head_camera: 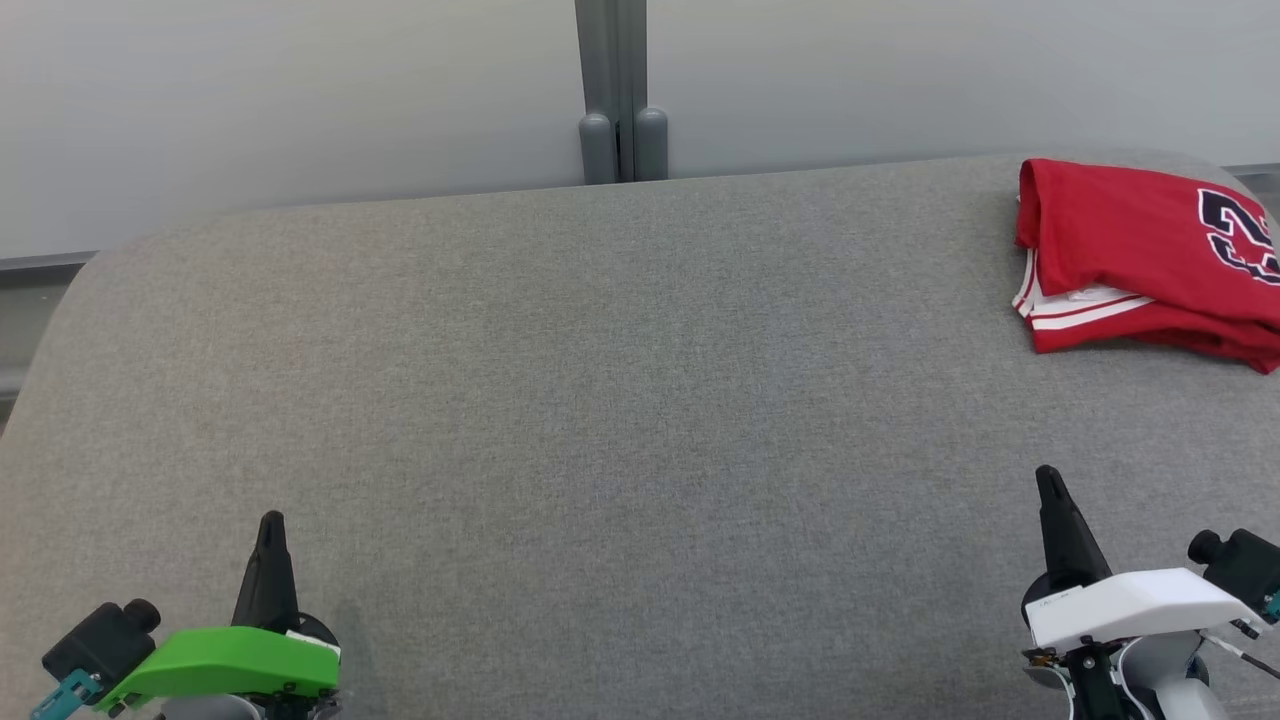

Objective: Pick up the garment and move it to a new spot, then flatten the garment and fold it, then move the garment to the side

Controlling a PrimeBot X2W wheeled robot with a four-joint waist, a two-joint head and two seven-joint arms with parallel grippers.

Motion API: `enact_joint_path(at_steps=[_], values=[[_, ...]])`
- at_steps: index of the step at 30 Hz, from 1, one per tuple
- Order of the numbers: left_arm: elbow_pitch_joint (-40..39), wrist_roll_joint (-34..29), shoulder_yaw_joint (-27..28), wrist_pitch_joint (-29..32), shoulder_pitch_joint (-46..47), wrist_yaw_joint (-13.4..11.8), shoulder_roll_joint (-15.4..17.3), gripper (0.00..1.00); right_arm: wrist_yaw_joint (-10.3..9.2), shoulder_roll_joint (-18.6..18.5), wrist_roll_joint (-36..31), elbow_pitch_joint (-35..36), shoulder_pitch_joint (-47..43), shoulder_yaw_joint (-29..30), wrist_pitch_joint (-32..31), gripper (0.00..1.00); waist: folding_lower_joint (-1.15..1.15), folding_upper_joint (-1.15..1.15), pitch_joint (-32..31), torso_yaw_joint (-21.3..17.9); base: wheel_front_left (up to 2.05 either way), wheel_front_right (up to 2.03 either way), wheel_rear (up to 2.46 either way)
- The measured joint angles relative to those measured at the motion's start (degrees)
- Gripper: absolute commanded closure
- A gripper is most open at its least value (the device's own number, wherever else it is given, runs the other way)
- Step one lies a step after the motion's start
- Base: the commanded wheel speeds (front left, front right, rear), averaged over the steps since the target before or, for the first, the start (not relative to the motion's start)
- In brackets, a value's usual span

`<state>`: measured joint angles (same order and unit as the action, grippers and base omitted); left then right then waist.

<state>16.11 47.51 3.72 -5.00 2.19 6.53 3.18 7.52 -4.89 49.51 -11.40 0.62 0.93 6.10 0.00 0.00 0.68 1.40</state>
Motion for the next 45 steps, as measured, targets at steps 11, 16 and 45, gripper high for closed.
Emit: enact_joint_path(at_steps=[11,16,45], values=[[-0.3,7.8,0.4,2.0,0.6,0.0,0.0,1.0,-0.04,0.2,7.6,-0.4,0.9,0.7,-2.1,1.0,0.0,0.0,-0.1,-0.2,0.0,0.0,0.0],[-0.5,11.0,0.7,2.9,1.0,0.1,-0.1,1.0,-0.04,0.2,10.8,-0.7,1.3,1.0,-2.8,1.0,0.0,0.0,-0.1,-0.3,0.0,0.0,0.0],[-1.2,27.5,1.7,7.1,2.2,0.5,-0.2,1.0,-0.04,0.7,26.7,-1.5,3.2,2.7,-7.2,1.0,0.0,0.0,-0.3,-0.7,0.0,0.0,0.0]])
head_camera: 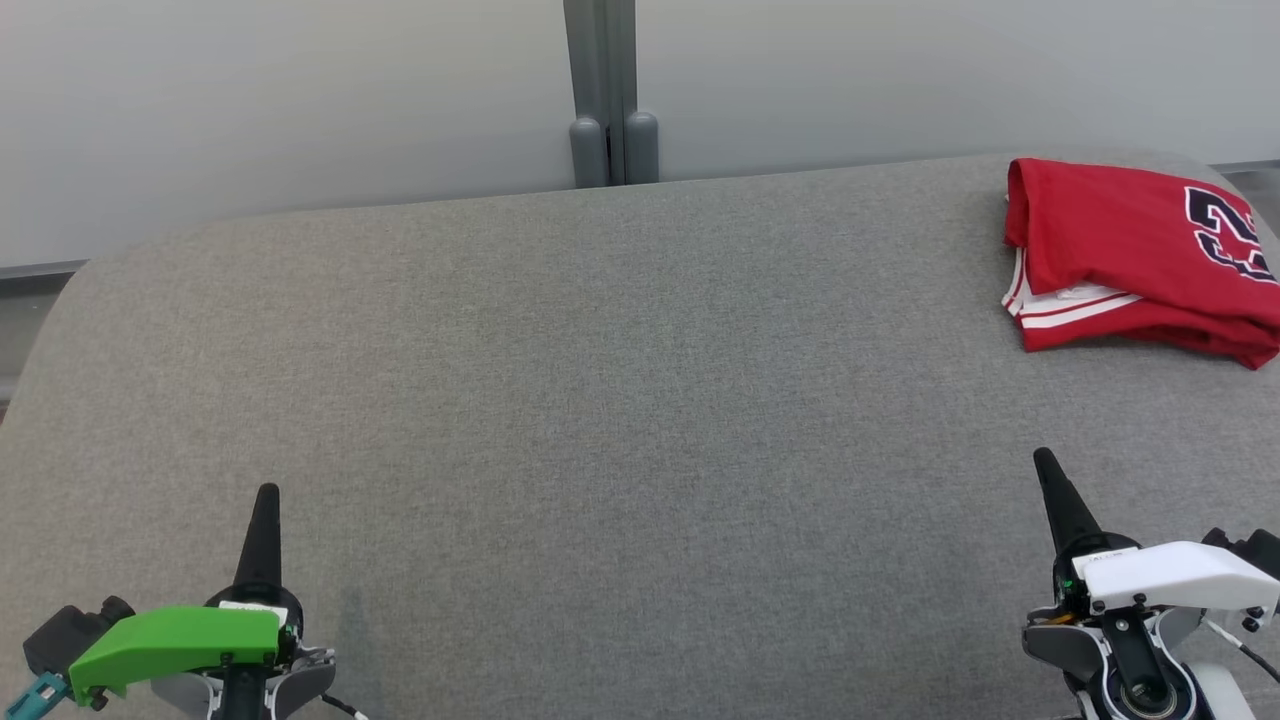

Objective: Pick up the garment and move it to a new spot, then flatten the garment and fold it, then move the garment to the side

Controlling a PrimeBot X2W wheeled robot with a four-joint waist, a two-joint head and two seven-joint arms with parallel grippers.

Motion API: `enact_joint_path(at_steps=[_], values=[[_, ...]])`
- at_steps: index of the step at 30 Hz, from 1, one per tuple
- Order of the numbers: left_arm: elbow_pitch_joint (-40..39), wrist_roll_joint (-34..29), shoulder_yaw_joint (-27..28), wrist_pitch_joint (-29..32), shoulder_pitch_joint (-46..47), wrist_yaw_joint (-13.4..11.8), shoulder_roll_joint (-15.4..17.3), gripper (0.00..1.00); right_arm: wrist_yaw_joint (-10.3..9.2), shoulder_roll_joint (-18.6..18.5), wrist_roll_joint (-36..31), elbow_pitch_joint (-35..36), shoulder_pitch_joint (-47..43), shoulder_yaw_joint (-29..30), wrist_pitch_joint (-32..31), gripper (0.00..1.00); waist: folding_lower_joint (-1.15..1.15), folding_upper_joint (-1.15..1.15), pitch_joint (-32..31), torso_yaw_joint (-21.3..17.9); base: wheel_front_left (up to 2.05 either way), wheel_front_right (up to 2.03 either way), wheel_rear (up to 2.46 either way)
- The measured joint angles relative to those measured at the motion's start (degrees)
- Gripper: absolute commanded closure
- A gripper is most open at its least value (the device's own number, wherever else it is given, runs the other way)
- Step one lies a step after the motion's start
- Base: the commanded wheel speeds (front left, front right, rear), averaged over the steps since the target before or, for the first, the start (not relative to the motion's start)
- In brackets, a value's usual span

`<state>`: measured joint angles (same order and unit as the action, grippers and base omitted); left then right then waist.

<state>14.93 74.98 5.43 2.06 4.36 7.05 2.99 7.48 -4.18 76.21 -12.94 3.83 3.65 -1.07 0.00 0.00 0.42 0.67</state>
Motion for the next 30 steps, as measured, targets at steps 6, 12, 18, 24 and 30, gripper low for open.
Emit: enact_joint_path(at_steps=[6,12,18,24,30], values=[[-0.1,2.8,0.1,0.9,0.4,0.0,0.0,1.0,0.0,0.1,2.7,-0.2,0.3,0.4,-0.9,1.0,0.0,0.0,0.0,-0.1,0.0,0.0,0.0],[-0.2,5.4,0.3,1.4,0.4,0.0,0.0,1.0,0.0,0.2,5.3,-0.3,0.6,0.7,-1.6,1.0,0.0,0.0,-0.1,-0.2,0.0,0.0,0.0],[-0.3,8.0,0.4,2.2,0.7,0.1,0.0,1.0,0.0,0.3,7.9,-0.5,1.1,1.0,-2.3,1.0,0.0,0.0,-0.1,-0.3,0.0,0.0,0.0],[-0.5,10.7,0.6,2.9,1.0,0.1,-0.1,1.0,0.0,0.4,10.4,-0.6,1.2,1.2,-3.0,1.0,0.0,0.0,-0.1,-0.4,0.0,0.0,0.0],[-0.6,13.0,0.8,3.4,1.0,0.1,-0.1,1.0,-0.01,0.5,12.6,-0.7,1.5,1.5,-3.7,1.0,0.0,0.0,-0.2,-0.5,0.0,0.0,0.0]])
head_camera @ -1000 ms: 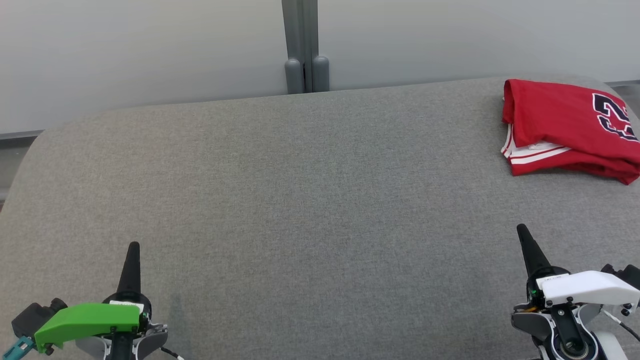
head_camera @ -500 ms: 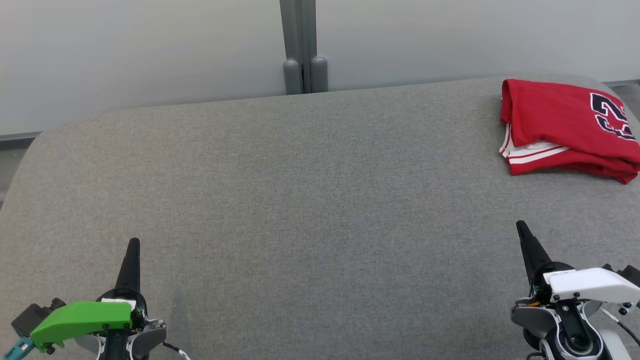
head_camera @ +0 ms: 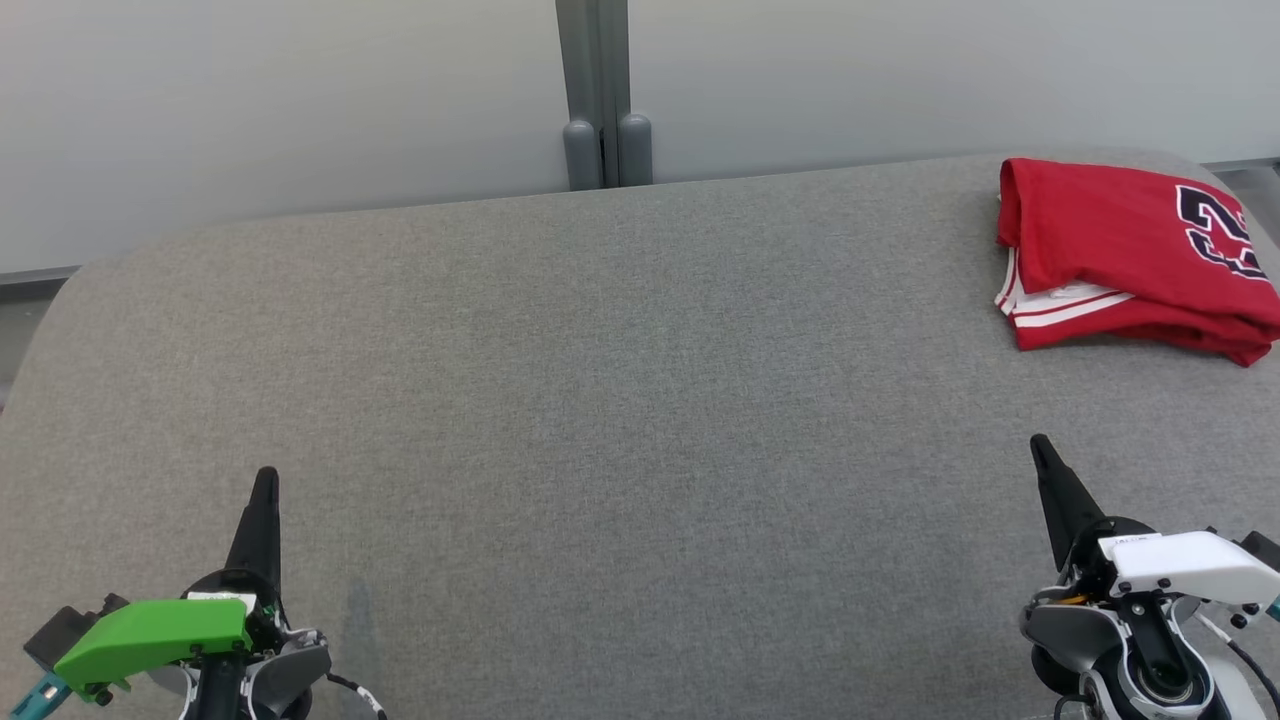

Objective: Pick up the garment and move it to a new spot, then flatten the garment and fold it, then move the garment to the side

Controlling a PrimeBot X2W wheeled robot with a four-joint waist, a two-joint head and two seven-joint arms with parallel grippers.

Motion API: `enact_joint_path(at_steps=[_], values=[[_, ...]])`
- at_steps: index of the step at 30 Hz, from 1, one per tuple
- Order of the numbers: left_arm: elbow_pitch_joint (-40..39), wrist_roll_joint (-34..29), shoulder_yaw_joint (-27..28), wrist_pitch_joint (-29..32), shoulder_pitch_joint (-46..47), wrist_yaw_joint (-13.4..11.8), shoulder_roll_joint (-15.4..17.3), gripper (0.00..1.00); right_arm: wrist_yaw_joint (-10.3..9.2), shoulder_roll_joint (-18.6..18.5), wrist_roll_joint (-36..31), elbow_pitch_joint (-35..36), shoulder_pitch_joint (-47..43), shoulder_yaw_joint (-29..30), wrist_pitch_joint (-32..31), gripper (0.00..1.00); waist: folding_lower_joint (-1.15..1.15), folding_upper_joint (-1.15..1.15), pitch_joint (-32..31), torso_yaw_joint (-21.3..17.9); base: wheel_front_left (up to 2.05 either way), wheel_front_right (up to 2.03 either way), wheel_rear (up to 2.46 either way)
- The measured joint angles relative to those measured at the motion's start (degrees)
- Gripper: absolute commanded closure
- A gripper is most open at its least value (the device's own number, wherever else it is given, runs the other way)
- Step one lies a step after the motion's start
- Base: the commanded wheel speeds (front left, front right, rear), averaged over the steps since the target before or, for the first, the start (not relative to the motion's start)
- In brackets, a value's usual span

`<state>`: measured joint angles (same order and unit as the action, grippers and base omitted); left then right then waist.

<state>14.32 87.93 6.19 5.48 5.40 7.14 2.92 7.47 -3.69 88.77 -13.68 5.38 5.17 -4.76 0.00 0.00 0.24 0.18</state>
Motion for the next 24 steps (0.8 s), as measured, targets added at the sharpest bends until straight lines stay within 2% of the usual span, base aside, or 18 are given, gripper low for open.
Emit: enact_joint_path(at_steps=[11,24], values=[[-0.2,4.3,0.3,1.0,0.5,0.2,0.0,1.0,0.0,0.2,4.0,-0.3,0.5,0.5,-1.2,1.0,0.0,0.0,-0.1,-0.2,0.0,0.0,0.0],[-0.2,4.4,0.3,1.1,0.5,0.2,0.0,1.0,0.0,0.3,4.1,-0.3,0.6,0.7,-1.2,1.0,0.0,0.0,-0.1,-0.2,0.0,0.0,0.0]])
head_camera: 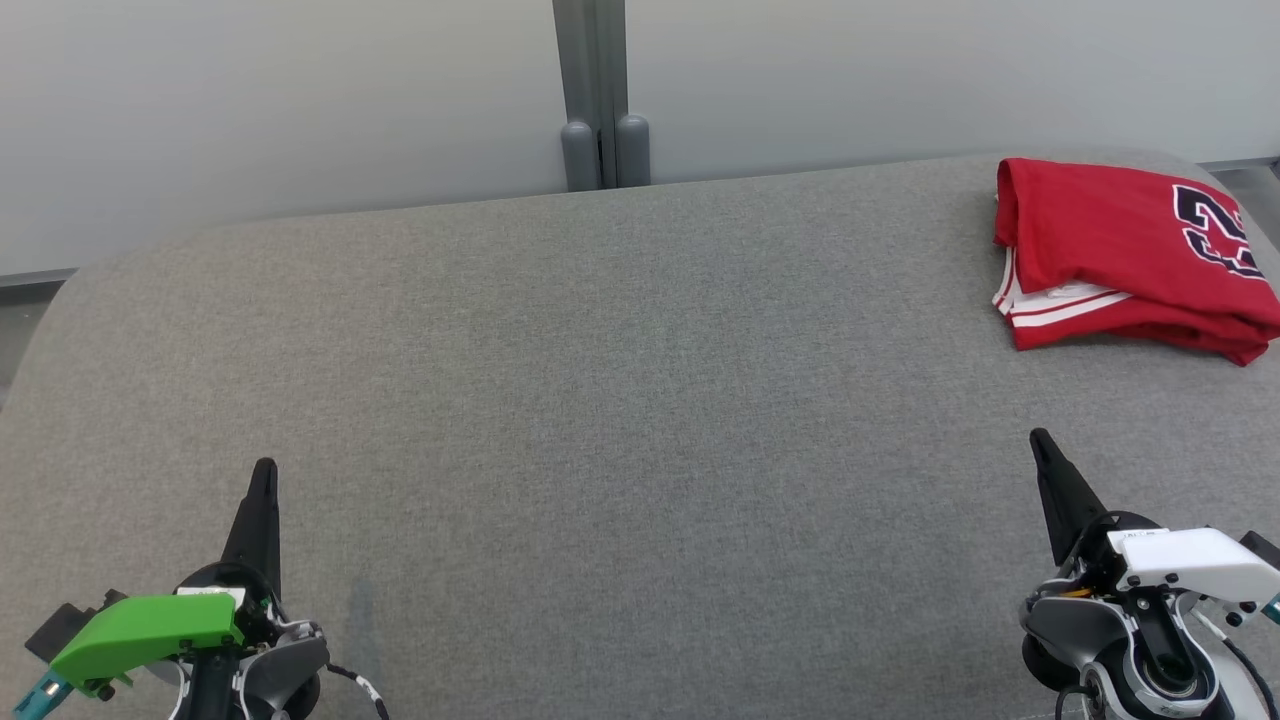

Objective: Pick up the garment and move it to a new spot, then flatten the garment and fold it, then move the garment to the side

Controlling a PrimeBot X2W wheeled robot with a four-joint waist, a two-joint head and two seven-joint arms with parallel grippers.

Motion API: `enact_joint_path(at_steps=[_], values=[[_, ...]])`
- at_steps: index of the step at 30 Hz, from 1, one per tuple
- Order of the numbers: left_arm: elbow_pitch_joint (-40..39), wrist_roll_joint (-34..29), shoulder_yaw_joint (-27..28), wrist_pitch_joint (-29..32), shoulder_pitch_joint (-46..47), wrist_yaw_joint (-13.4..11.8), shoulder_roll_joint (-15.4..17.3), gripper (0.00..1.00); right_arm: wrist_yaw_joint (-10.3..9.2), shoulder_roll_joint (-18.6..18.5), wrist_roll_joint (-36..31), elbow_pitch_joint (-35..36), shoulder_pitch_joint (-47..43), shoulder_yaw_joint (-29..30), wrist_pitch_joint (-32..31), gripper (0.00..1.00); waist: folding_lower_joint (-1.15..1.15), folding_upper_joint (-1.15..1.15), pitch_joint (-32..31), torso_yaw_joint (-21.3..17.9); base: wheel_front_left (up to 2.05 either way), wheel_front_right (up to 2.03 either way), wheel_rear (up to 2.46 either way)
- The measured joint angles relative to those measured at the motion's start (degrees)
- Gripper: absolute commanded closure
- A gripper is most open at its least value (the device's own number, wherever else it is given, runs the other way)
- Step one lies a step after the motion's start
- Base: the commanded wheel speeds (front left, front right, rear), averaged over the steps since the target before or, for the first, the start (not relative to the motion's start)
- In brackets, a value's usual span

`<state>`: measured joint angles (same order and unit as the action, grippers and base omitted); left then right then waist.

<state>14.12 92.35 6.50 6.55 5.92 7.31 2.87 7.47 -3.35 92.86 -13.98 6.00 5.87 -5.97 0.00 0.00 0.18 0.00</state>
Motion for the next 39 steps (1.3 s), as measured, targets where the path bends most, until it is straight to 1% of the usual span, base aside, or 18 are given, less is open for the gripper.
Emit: enact_joint_path(at_steps=[39], values=[[0.0,0.1,0.0,0.0,0.0,0.0,0.0,1.0,0.0,0.2,-0.1,0.0,0.0,0.3,-0.3,1.0,0.0,0.0,0.0,0.0,0.0,0.0,0.0]])
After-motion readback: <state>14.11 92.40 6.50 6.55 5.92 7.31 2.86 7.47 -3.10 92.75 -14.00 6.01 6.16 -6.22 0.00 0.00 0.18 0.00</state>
